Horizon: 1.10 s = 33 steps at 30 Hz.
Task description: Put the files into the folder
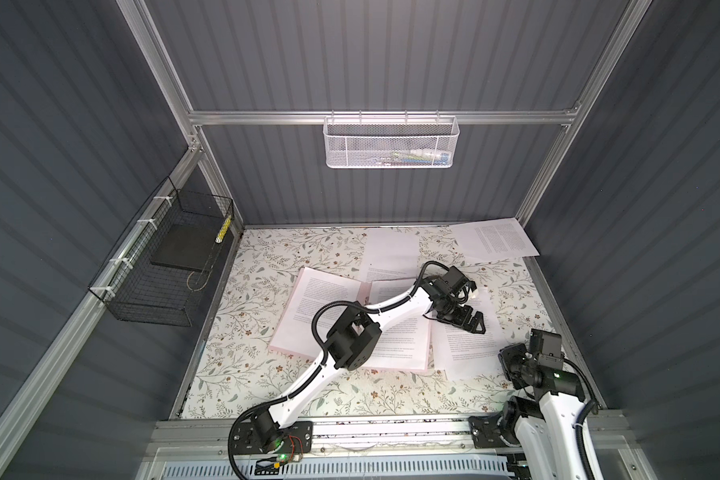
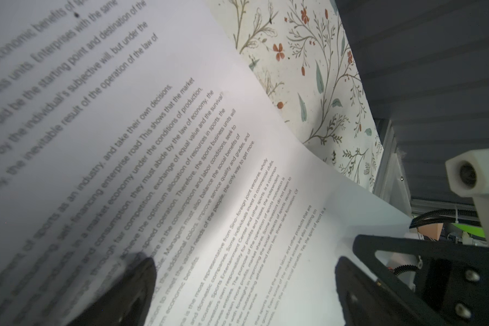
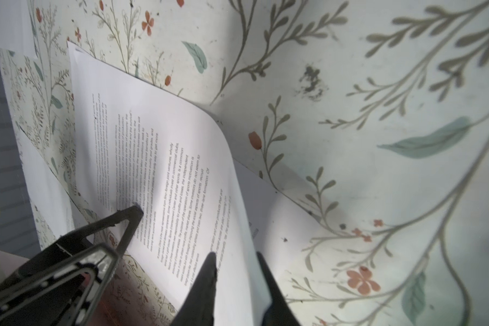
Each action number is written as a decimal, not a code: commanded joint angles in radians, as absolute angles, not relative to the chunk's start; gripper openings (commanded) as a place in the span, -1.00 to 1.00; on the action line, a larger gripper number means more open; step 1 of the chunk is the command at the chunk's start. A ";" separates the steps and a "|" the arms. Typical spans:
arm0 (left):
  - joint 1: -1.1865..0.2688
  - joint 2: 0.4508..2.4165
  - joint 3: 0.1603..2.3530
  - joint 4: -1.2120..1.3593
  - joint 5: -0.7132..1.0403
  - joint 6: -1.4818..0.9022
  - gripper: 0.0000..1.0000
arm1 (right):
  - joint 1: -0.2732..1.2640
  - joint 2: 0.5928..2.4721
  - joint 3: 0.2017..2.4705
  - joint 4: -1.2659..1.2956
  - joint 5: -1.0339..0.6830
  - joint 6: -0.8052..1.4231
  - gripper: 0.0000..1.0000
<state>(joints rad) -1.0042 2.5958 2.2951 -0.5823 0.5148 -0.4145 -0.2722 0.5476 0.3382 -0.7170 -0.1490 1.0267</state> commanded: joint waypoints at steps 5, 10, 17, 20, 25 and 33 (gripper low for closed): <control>-0.996 2.662 2.238 -0.732 0.485 -0.437 0.99 | -0.273 0.501 0.292 -0.656 -0.137 1.043 -0.69; -0.995 2.658 2.250 -0.734 0.496 -0.439 0.99 | -0.273 0.480 0.278 -0.634 -0.150 1.041 -0.85; -0.982 2.620 2.336 -0.714 0.588 -0.471 1.00 | -0.274 0.454 0.329 -0.618 -0.161 1.002 -1.00; -0.978 2.581 2.397 -0.682 0.636 -0.495 0.99 | -0.274 0.436 0.370 -0.624 -0.164 0.977 -1.00; -0.954 2.463 2.390 -0.535 0.722 -0.574 0.99 | -0.275 0.410 0.476 -0.664 -0.142 0.916 -1.00; -0.917 2.276 2.321 -0.370 0.778 -0.659 0.99 | -0.274 0.453 0.664 -0.653 -0.171 0.809 -1.00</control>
<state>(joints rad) -0.9333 2.3703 2.3432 -0.4503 0.7326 -0.6136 -0.2722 0.4335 0.6102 -0.6556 -0.1539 0.8734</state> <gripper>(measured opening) 0.996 0.044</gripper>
